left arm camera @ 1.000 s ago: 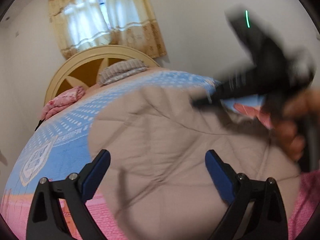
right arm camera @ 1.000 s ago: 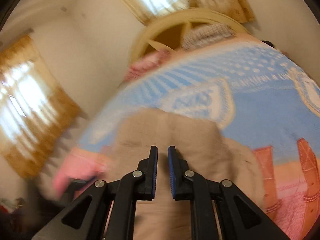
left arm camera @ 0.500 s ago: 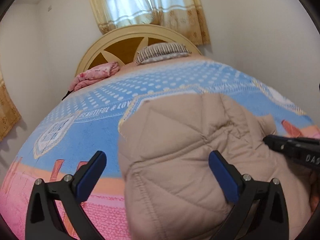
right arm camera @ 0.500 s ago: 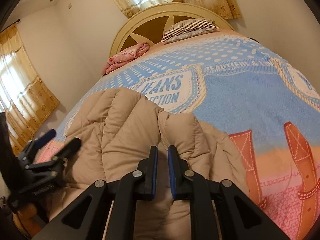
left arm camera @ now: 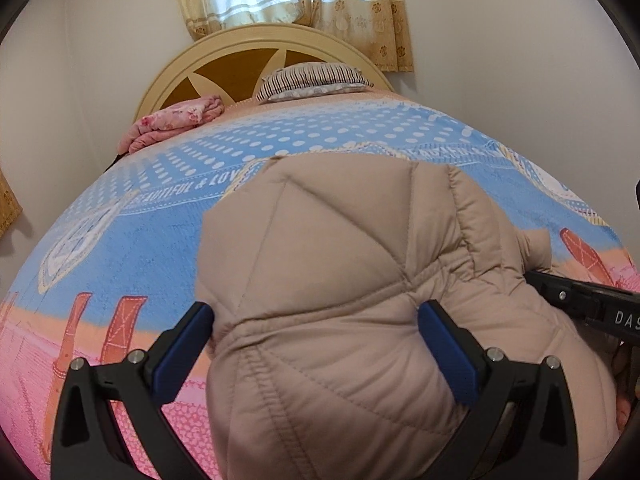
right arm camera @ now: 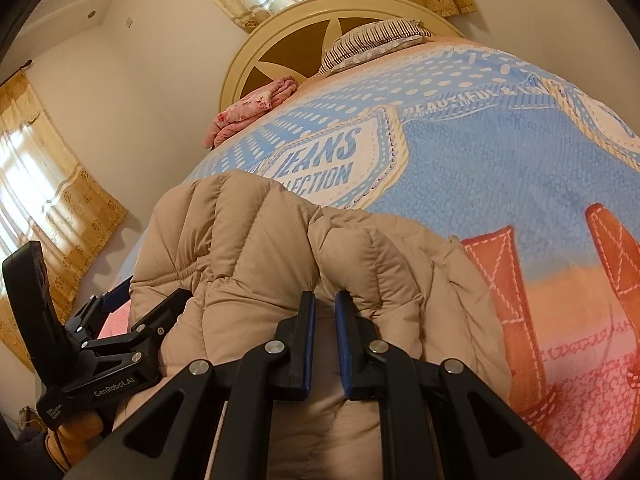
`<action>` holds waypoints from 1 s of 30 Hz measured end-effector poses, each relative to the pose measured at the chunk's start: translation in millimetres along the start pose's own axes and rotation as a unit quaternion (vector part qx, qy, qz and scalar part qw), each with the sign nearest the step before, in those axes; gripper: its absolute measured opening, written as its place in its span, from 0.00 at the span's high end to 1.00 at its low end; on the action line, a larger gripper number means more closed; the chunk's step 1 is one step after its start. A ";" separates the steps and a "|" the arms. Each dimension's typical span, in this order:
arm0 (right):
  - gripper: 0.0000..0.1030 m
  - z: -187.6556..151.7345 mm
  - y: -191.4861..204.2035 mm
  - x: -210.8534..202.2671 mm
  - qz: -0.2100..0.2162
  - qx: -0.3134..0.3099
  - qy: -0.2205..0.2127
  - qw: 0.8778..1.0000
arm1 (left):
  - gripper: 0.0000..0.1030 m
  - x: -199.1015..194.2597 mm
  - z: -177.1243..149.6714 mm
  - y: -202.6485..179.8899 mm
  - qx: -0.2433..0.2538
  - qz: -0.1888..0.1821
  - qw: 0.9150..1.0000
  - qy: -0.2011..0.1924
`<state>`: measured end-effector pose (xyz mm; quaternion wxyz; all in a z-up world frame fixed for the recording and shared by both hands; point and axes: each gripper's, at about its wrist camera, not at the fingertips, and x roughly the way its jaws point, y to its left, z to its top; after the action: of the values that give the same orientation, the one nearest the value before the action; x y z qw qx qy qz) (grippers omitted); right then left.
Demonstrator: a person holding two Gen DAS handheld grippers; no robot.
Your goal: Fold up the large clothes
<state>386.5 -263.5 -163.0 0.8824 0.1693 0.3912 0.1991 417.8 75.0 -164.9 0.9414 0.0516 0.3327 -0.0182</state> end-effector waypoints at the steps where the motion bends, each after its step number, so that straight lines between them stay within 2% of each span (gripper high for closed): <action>1: 0.90 -0.2 -0.5 0.5 0.000 0.001 0.000 1.000 | 0.00 1.4 -0.3 -0.1 -0.001 -0.002 1.000 0.003; 30: 0.90 -7.1 -3.8 12.1 0.000 0.010 0.005 1.000 | 0.00 13.6 -8.6 -2.4 -0.022 -0.019 1.000 0.012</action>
<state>389.4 -259.9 -176.8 0.8788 0.1771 0.3977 0.1956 422.9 73.6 -180.3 0.9379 0.0249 0.3448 -0.0287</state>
